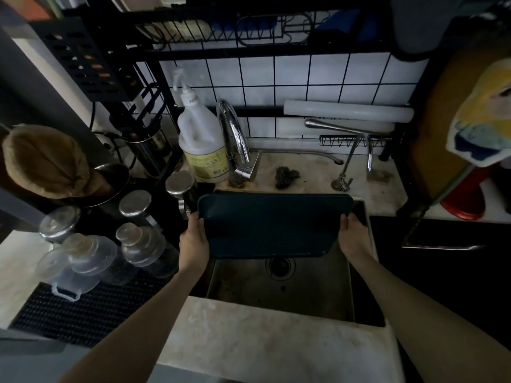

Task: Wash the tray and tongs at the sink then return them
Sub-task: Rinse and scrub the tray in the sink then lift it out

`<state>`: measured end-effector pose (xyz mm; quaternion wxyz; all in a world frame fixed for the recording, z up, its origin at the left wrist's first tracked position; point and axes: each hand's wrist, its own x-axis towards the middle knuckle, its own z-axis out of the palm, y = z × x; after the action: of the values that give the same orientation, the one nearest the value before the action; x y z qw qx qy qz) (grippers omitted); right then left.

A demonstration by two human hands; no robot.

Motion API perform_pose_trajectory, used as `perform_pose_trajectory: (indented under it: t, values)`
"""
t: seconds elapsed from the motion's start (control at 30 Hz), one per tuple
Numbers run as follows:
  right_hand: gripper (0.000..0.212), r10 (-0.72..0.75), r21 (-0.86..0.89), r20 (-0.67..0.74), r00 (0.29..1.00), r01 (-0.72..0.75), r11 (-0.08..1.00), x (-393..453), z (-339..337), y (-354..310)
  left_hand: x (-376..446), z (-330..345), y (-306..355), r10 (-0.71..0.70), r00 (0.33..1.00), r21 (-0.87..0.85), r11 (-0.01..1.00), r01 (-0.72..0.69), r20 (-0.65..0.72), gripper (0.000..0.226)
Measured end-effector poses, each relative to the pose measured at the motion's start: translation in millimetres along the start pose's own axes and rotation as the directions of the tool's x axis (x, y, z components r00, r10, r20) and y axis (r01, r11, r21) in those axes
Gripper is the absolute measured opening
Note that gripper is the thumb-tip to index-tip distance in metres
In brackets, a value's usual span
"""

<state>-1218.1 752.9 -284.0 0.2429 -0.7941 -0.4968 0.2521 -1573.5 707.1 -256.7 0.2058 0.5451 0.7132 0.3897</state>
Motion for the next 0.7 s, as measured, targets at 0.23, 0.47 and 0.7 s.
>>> perform_pose_trajectory:
  t: [0.23, 0.47, 0.7]
  values:
    - [0.038, 0.01, 0.03, -0.037, 0.999, -0.008, 1.0, -19, -10, 3, -6, -8, 0, 0.011, 1.0, -0.039, 0.999, -0.011, -0.001, 0.023]
    - [0.041, 0.061, -0.085, -0.208, 0.976, -0.08, 0.993, -47, -37, -2, -3, -23, 11, 0.098, 0.995, 0.016, 0.995, -0.098, -0.023, 0.035]
    - [0.038, -0.055, -0.329, -0.209, 0.976, -0.017, 0.944, -72, -75, 1, -11, -28, 28, 0.108, 0.994, -0.011, 0.994, -0.108, 0.032, 0.041]
